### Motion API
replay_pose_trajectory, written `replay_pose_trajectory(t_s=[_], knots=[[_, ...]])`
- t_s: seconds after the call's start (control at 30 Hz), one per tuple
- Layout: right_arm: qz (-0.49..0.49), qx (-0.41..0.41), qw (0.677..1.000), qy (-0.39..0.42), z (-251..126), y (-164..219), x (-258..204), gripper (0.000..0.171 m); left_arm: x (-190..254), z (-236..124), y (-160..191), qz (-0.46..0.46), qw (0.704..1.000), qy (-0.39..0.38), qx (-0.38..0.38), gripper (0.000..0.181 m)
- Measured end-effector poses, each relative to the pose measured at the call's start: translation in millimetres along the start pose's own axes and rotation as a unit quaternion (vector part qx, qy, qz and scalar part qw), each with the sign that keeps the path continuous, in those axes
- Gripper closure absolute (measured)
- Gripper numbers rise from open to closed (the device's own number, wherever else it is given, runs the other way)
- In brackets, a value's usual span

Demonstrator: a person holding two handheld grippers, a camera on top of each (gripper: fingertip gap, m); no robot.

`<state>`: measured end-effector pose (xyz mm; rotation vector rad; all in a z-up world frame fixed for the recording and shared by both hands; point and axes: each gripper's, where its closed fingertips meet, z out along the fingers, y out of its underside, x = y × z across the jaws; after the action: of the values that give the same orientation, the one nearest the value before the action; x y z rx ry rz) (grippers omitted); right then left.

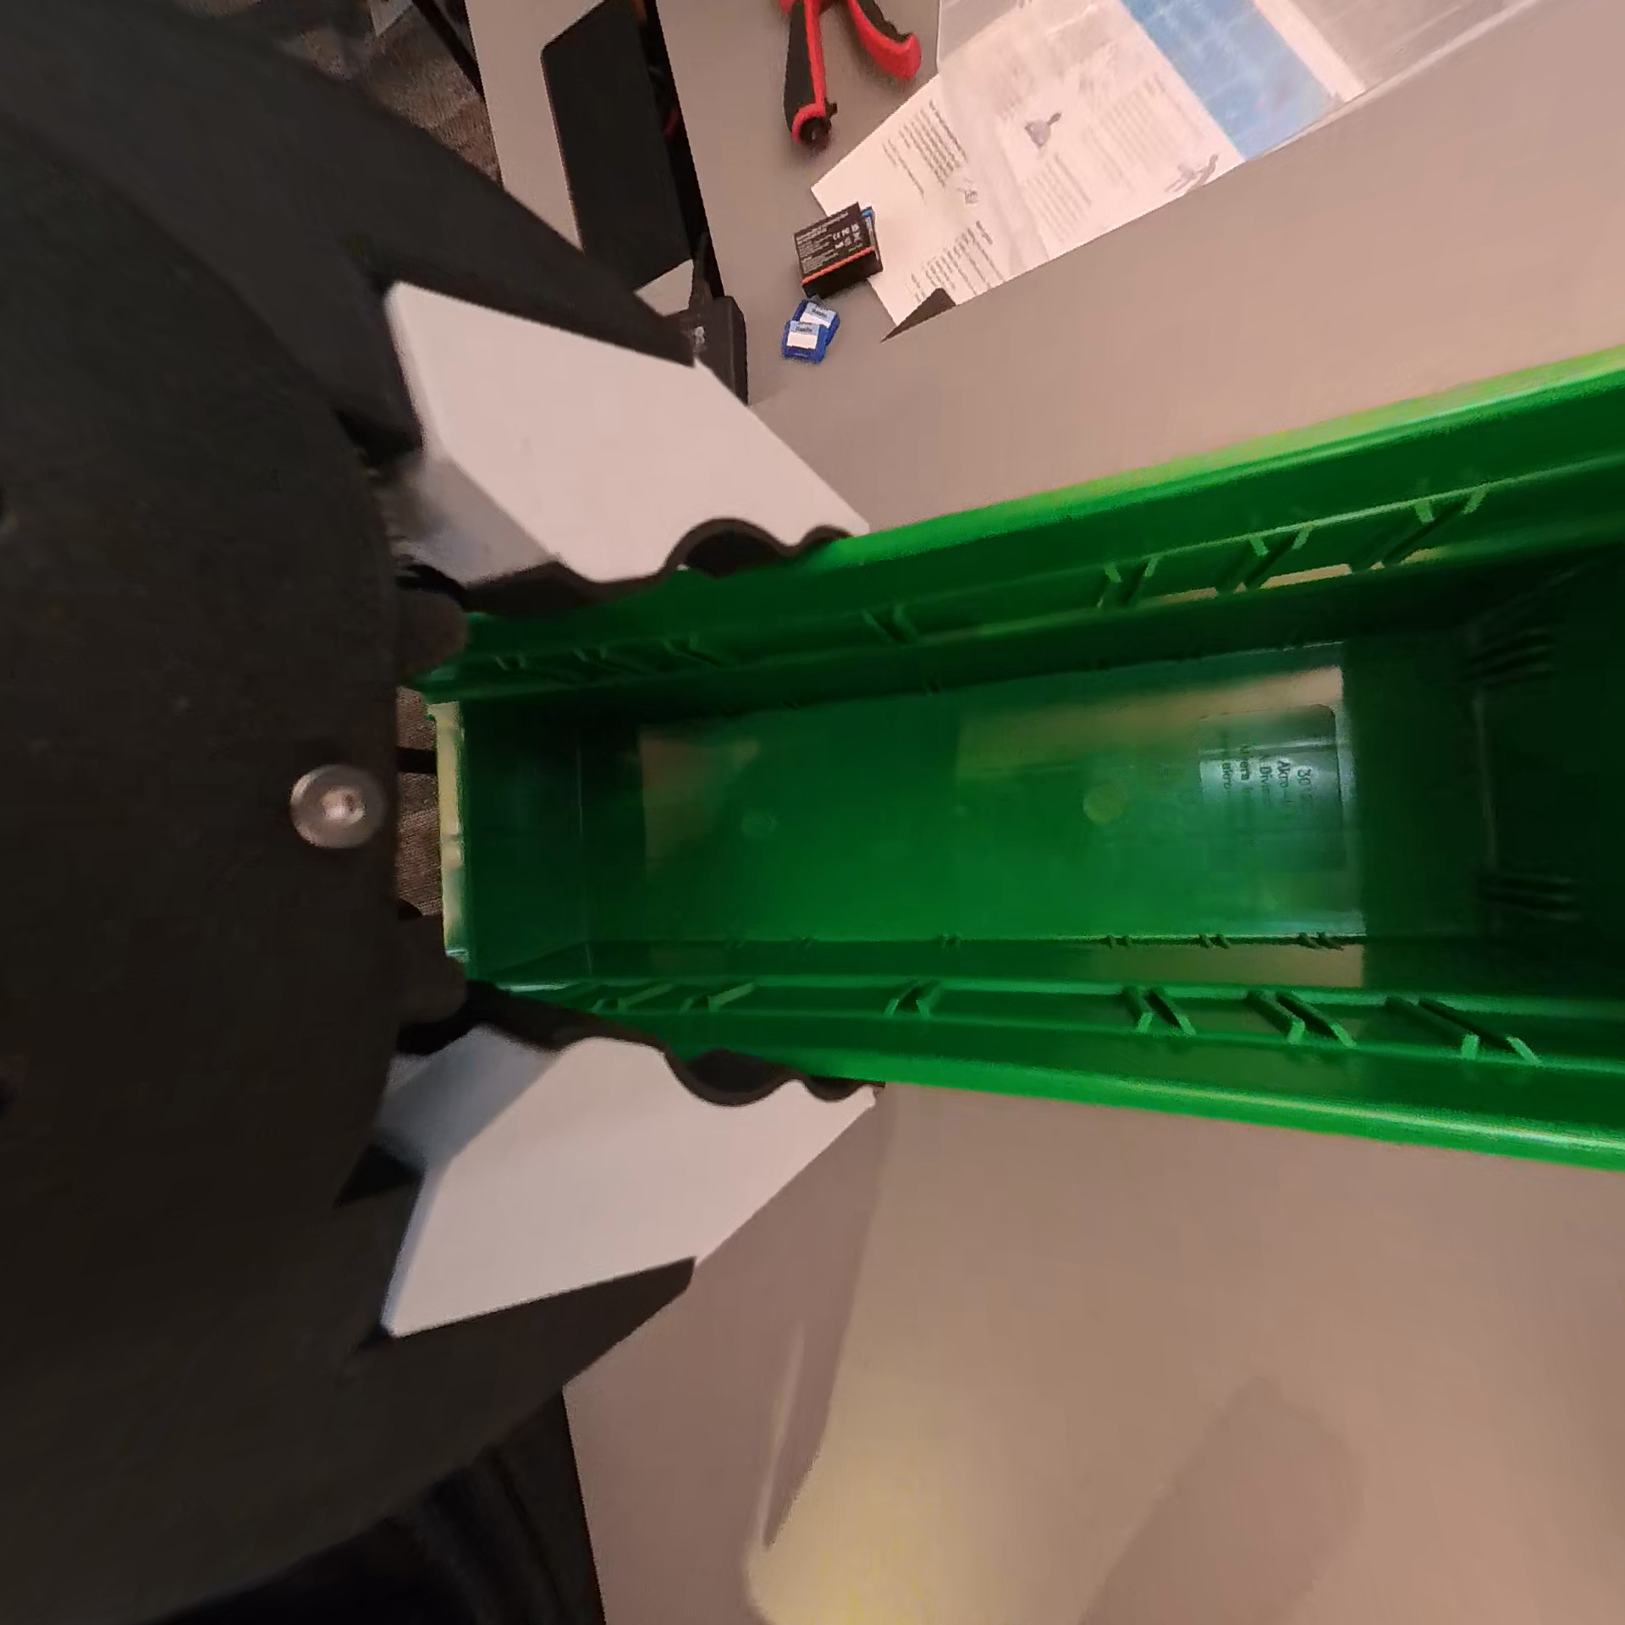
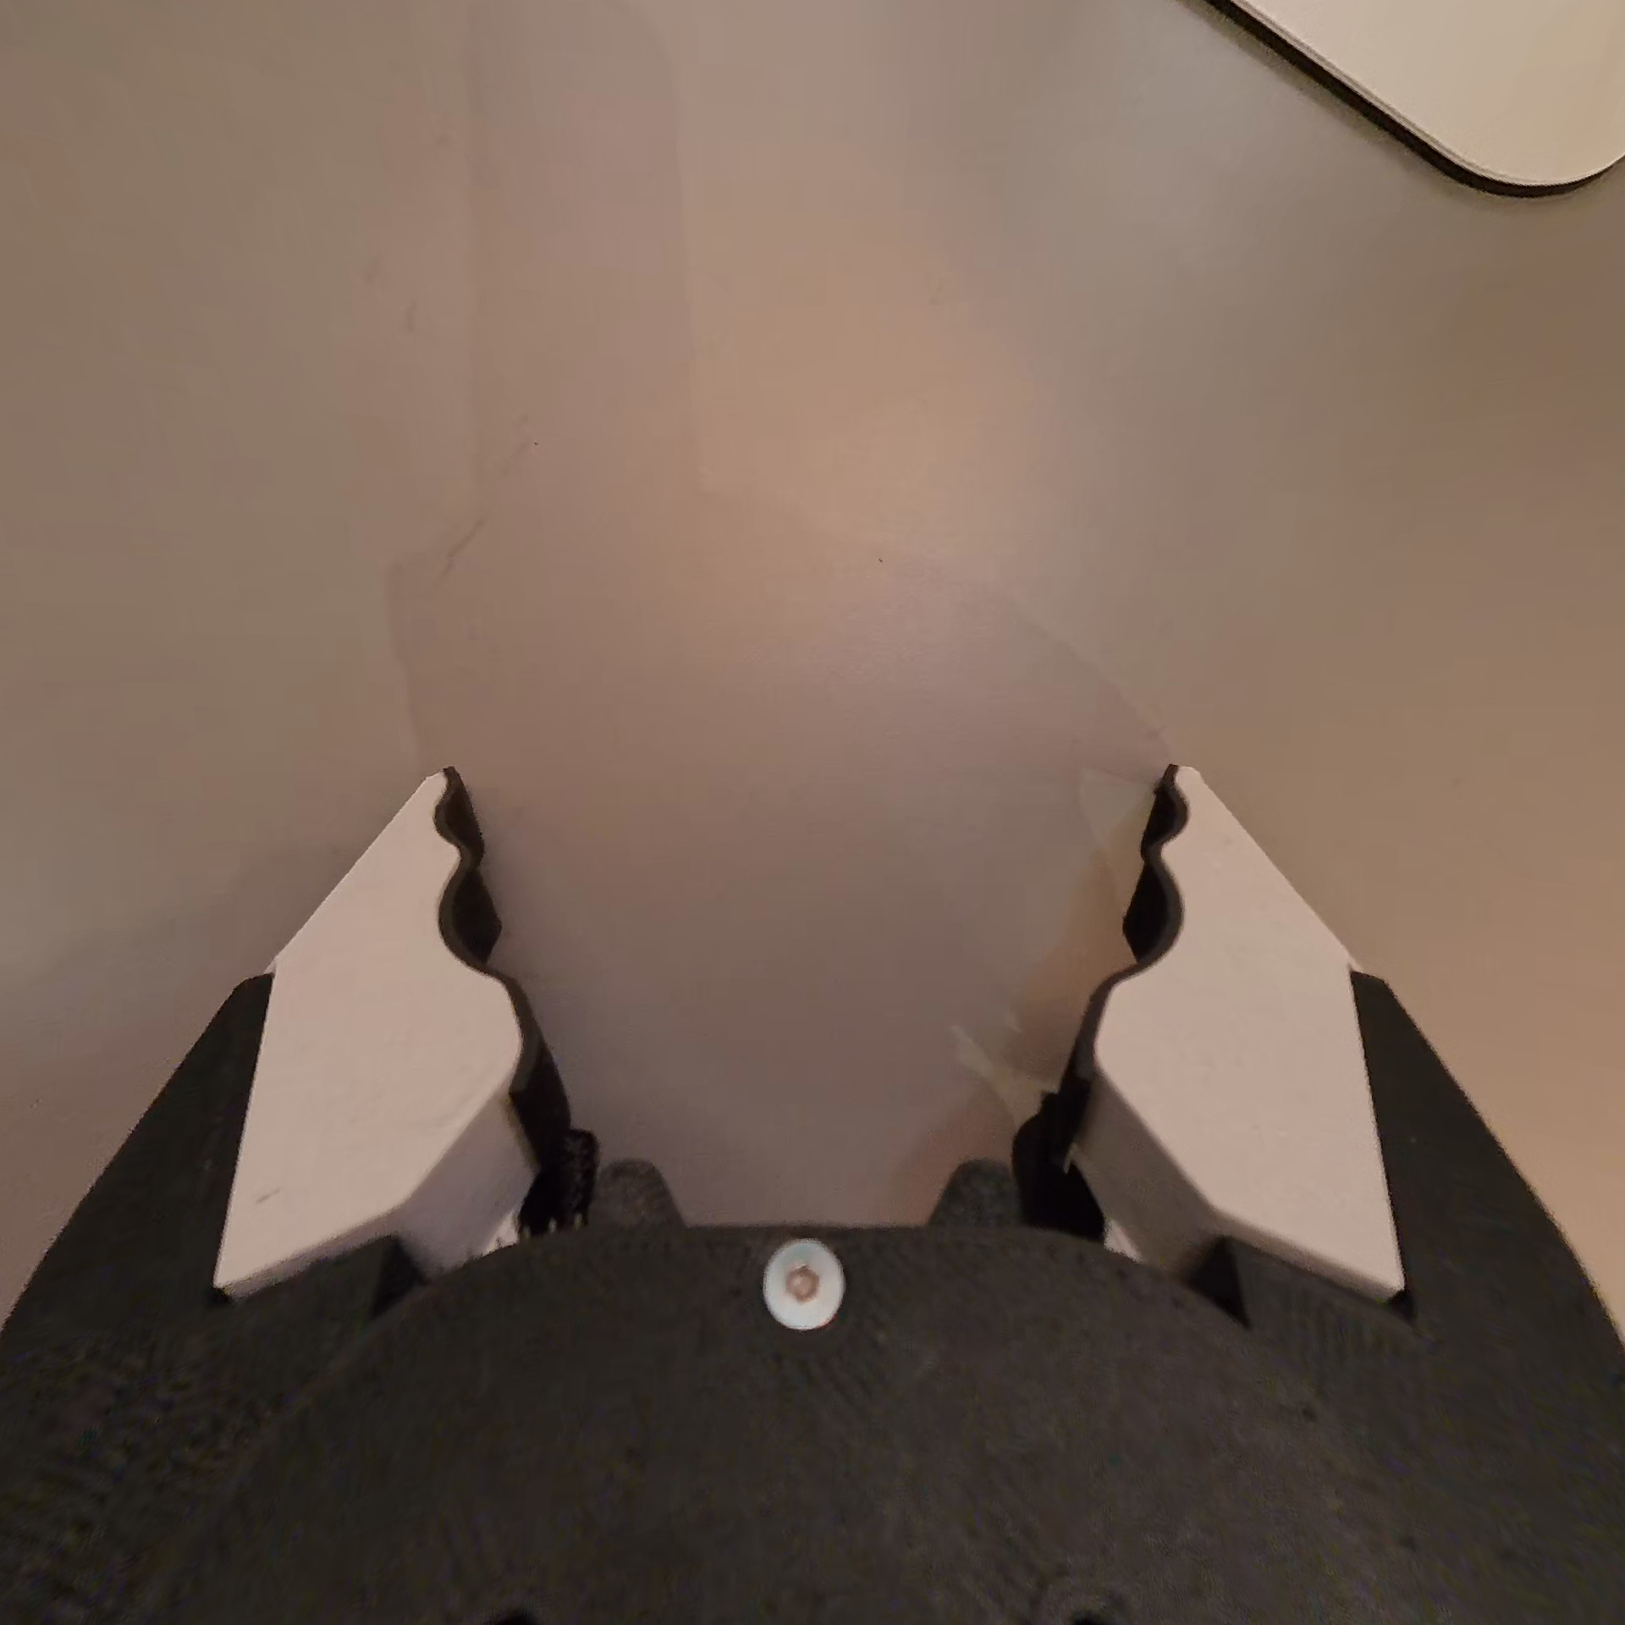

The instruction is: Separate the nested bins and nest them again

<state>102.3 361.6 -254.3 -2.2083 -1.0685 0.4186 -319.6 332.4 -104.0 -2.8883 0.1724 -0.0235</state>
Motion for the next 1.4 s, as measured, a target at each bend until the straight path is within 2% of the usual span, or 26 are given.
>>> replay_pose_trajectory(t_s=[0.27, 0.43, 0.5, 0.6, 0.8, 1.03, 1.23, 1.33, 1.4], knots=[[0.000, -0.001, 1.000, 0.000, 0, 0, 0, 0.026, 6, -2, 0, 0.003, 1.000, 0.005, 0.011, 0.077], [-0.003, -0.015, 1.000, -0.005, -2, 0, 1, 0.030, 35, -3, 0, 0.065, 0.997, 0.026, 0.012, 0.076], [0.008, -0.023, 0.999, -0.026, -5, -4, -3, 0.038, 50, -3, -3, 0.074, 0.996, 0.034, 0.018, 0.073], [0.026, 0.000, 0.998, -0.058, -11, -29, -13, 0.045, 65, -4, -9, 0.080, 0.996, 0.041, 0.030, 0.069], [0.022, 0.042, 0.994, -0.095, -15, -84, -36, 0.050, 74, -12, -16, 0.075, 0.996, 0.036, 0.040, 0.075], [0.011, 0.030, 0.992, -0.118, -9, -82, -55, 0.052, 74, -47, -30, 0.074, 0.995, 0.026, 0.059, 0.077], [0.032, 0.023, 0.993, -0.114, -16, -64, -45, 0.055, 80, -102, -53, 0.073, 0.991, 0.002, 0.109, 0.079], [0.048, 0.022, 0.992, -0.111, -21, -54, -37, 0.056, 98, -134, -72, 0.080, 0.986, 0.001, 0.150, 0.078], [0.056, 0.019, 0.992, -0.108, -24, -47, -31, 0.057, 126, -148, -85, 0.088, 0.980, 0.025, 0.177, 0.079]])
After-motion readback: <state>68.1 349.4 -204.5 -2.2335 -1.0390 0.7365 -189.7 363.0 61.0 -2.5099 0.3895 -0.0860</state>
